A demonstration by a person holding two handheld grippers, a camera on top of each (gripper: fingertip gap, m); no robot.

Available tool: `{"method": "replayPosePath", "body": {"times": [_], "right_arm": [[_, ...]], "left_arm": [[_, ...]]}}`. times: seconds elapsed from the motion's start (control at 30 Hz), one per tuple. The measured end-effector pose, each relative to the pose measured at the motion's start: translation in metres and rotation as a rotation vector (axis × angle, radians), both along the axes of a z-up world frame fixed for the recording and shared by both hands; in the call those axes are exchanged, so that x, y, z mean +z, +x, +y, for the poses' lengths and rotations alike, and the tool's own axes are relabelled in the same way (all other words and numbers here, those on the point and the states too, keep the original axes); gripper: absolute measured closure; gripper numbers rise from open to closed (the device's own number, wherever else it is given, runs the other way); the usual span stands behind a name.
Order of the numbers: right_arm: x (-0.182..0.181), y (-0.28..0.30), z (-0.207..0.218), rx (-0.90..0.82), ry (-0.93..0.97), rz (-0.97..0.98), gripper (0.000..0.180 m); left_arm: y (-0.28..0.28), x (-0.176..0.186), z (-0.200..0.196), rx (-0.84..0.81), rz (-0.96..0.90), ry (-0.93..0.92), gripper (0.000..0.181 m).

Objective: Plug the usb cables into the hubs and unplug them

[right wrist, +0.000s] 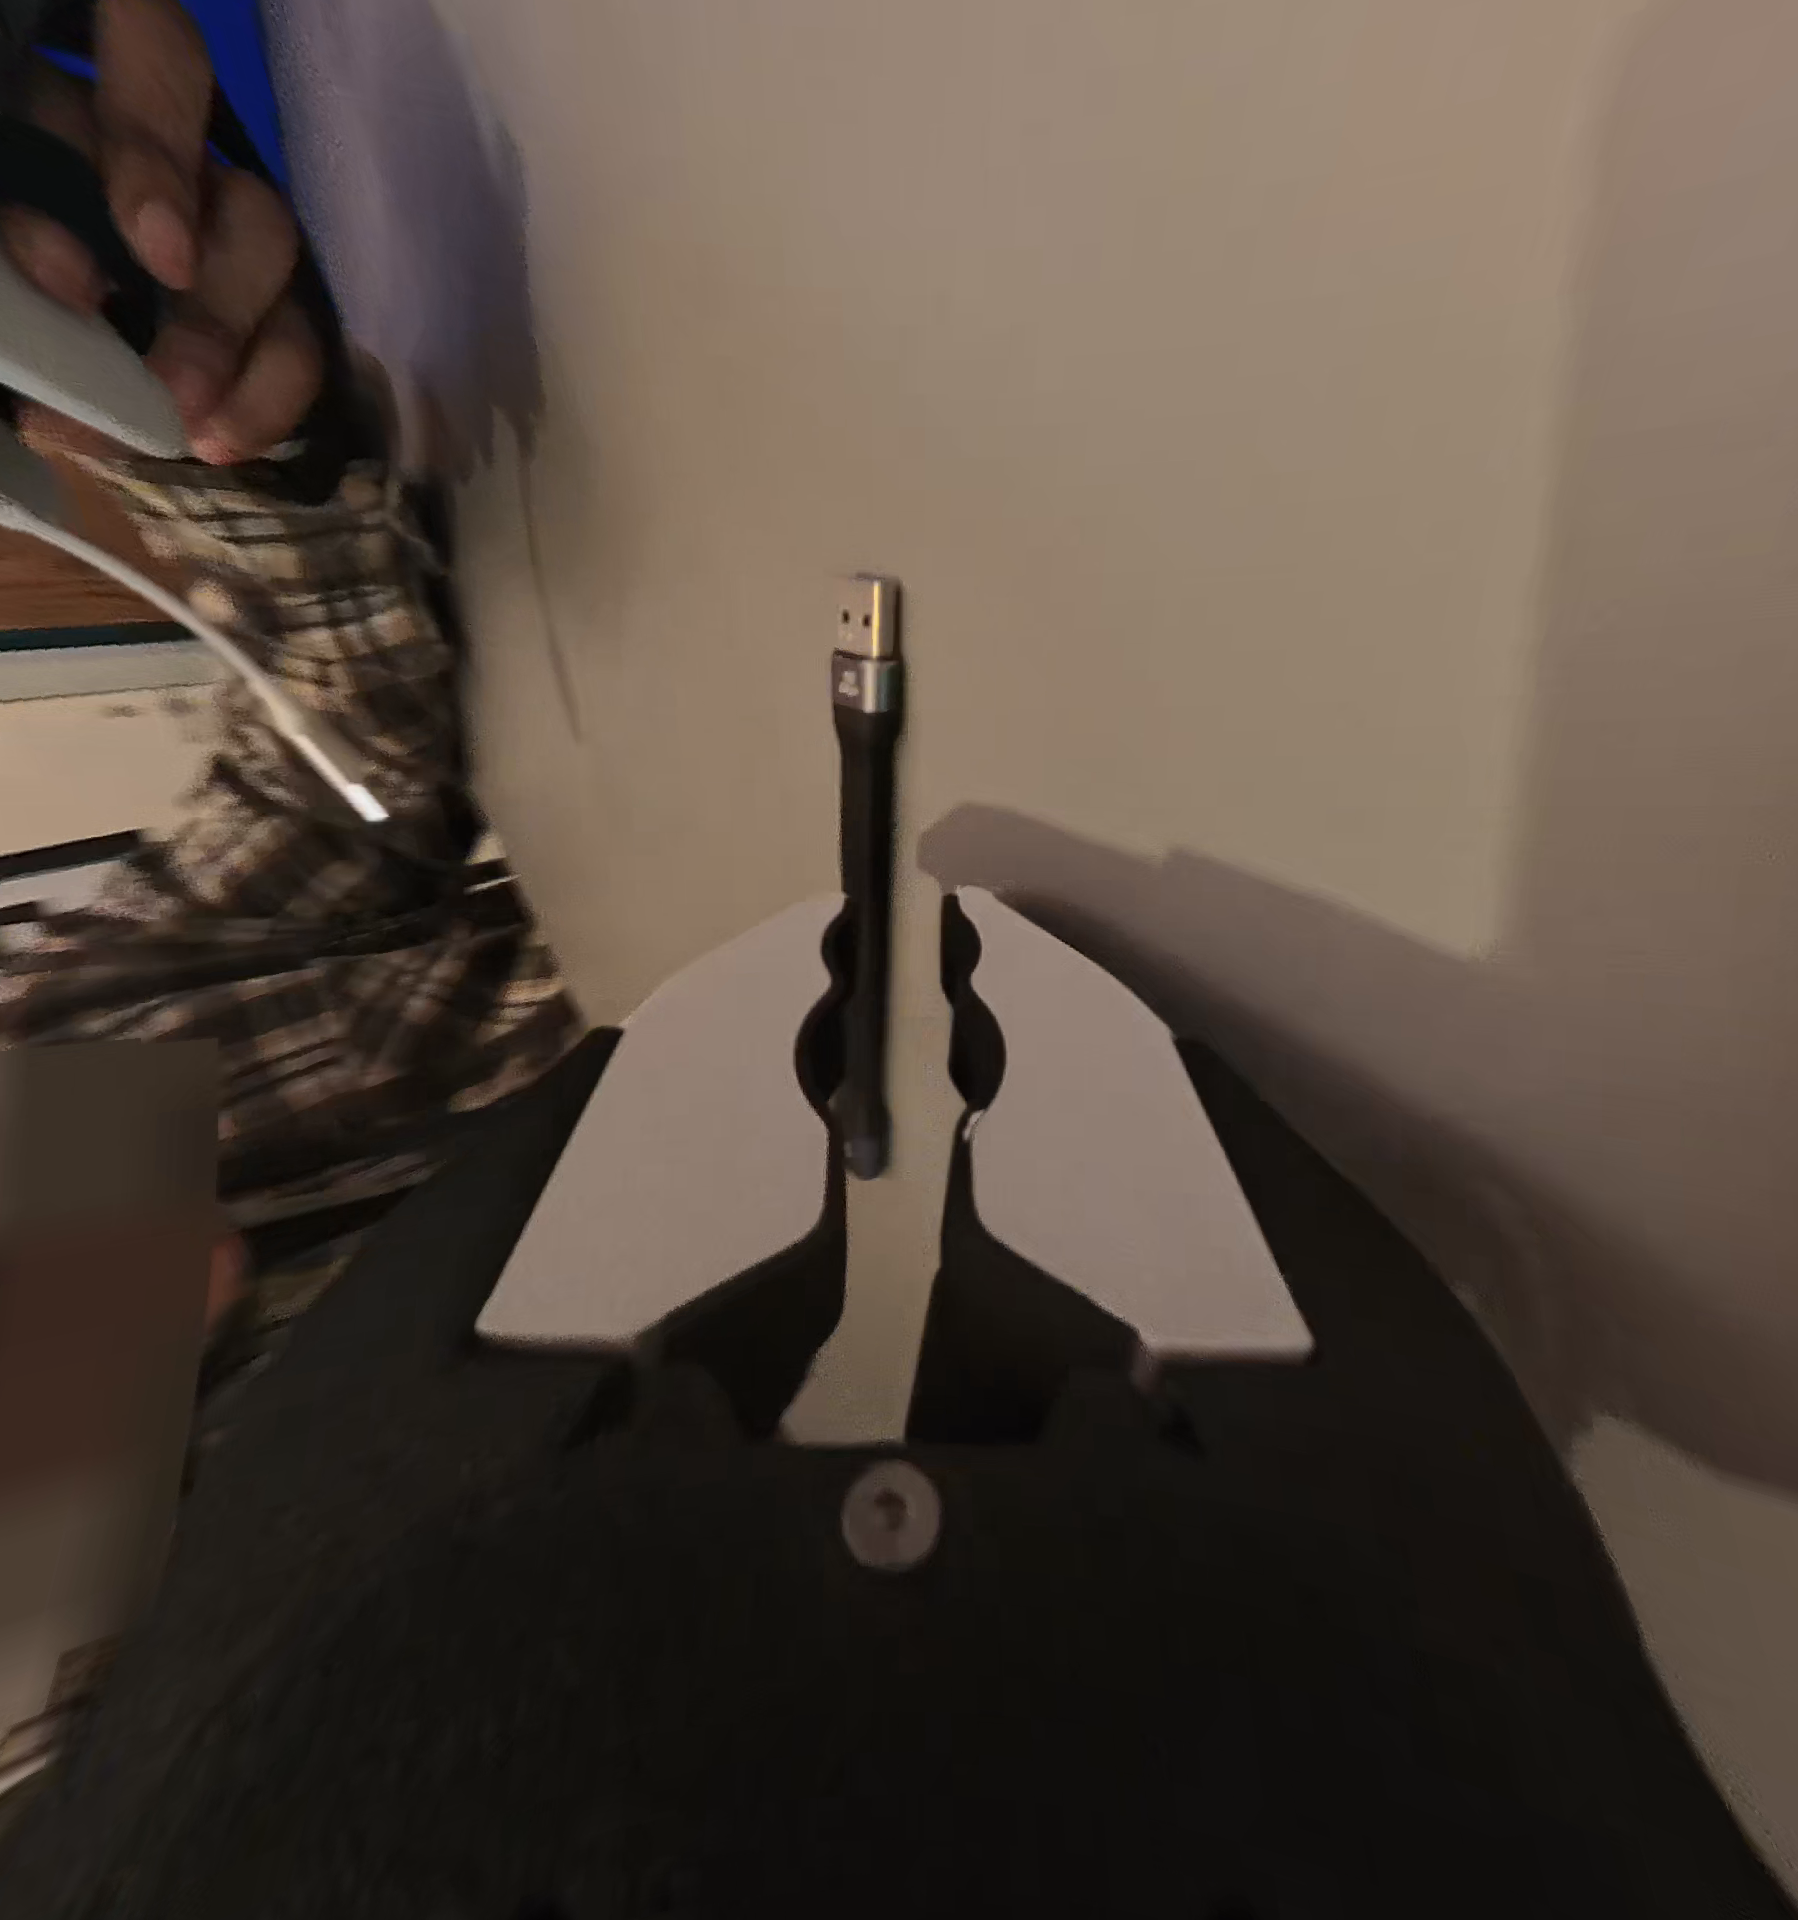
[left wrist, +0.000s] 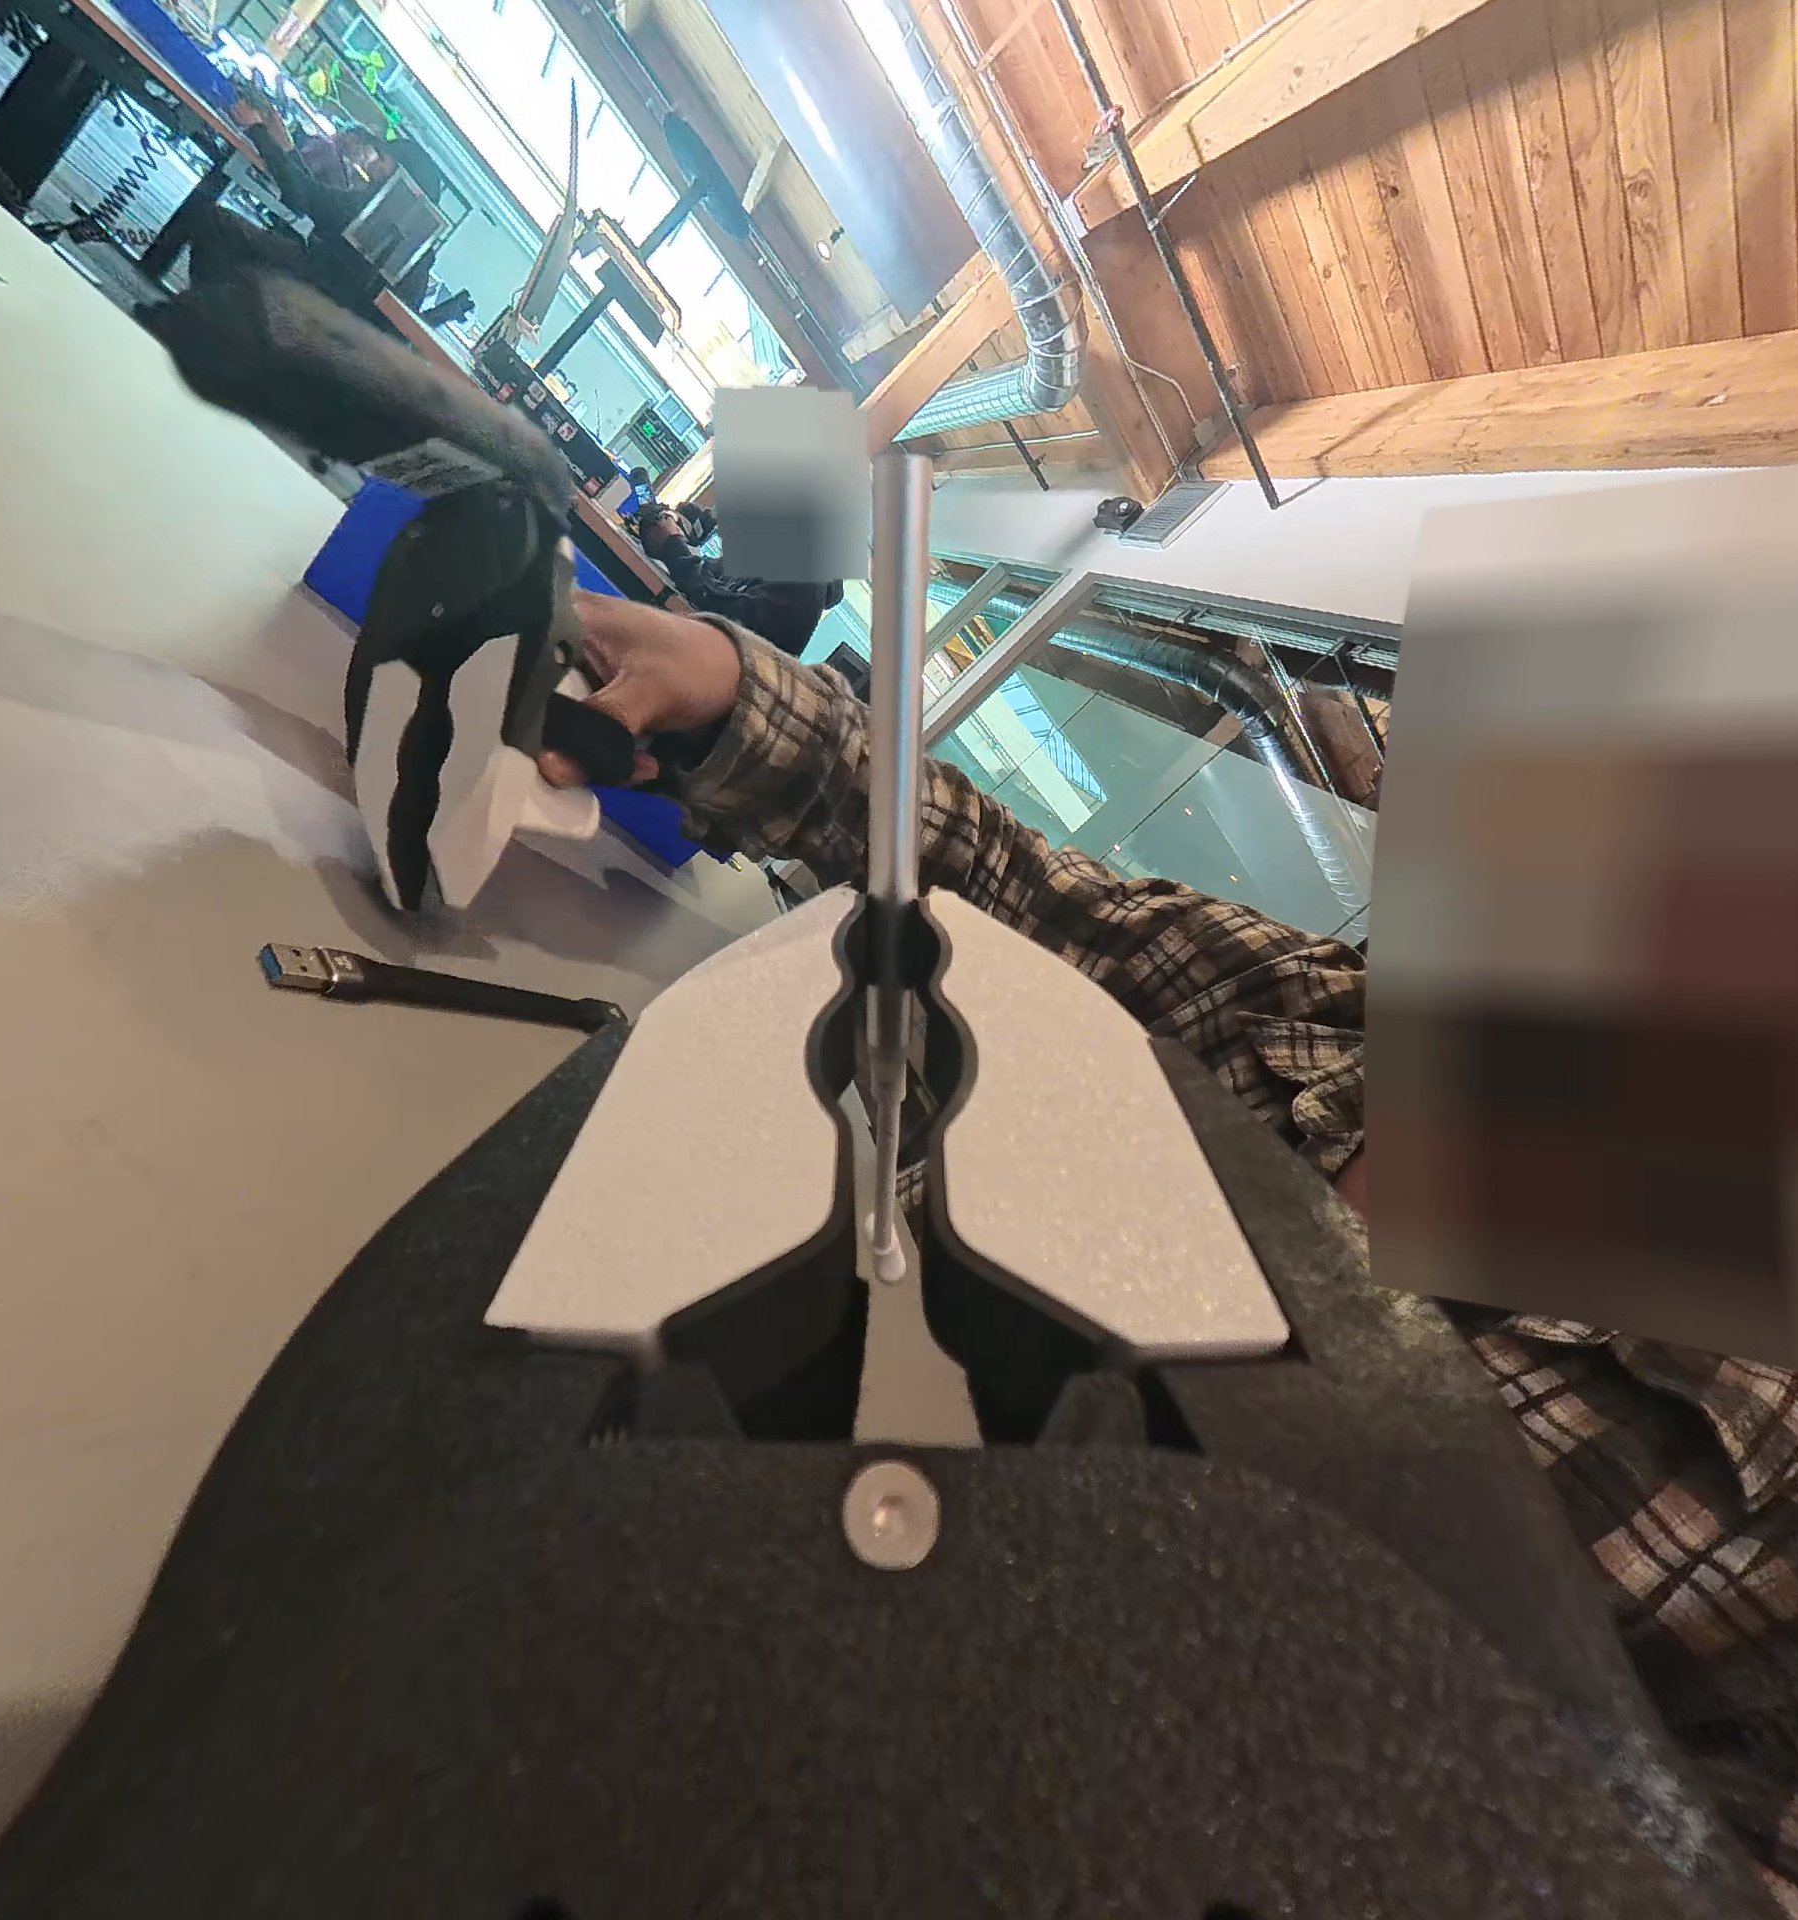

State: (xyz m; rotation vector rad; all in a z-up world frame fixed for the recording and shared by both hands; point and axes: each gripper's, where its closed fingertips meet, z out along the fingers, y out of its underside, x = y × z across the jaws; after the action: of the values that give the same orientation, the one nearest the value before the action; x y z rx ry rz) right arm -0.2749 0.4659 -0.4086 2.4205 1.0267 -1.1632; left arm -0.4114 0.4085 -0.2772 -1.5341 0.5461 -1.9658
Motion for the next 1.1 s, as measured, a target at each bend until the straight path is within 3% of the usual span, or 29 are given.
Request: {"method": "replayPosePath", "body": {"times": [0.1, 0.23, 0.4, 0.57, 0.63, 0.7, 0.9, 1.1], "right_arm": [[0.007, 0.007, 0.018, 0.027, 0.342, -0.067, 0.158], [0.018, 0.004, 0.005, 0.102, 0.688, -0.163, 0.155], [0.004, -0.005, -0.011, 0.113, 0.839, -0.267, 0.137], [-0.016, -0.012, -0.010, 0.096, 0.834, -0.328, 0.139], [-0.016, -0.018, -0.010, 0.075, 0.837, -0.294, 0.160], [-0.016, -0.020, -0.008, 0.096, 0.876, -0.261, 0.169], [-0.010, -0.015, 0.011, 0.396, 1.129, -0.189, 0.170], [0.026, -0.032, 0.007, 0.534, 1.305, -0.049, 0.171]], "left_arm": [[-0.002, 0.000, 0.002, 0.015, 0.004, 0.000, 0.174], [-0.006, 0.000, 0.006, 0.042, 0.002, -0.003, 0.174], [-0.008, 0.000, 0.007, 0.058, 0.013, -0.001, 0.174], [-0.009, -0.002, 0.010, 0.075, 0.023, -0.019, 0.174], [-0.010, -0.004, 0.012, 0.086, 0.034, -0.029, 0.174], [-0.011, -0.007, 0.013, 0.096, 0.051, -0.039, 0.174], [-0.008, -0.026, 0.018, 0.108, 0.134, -0.147, 0.174], [-0.007, -0.041, 0.019, 0.089, 0.167, -0.259, 0.174]]}}
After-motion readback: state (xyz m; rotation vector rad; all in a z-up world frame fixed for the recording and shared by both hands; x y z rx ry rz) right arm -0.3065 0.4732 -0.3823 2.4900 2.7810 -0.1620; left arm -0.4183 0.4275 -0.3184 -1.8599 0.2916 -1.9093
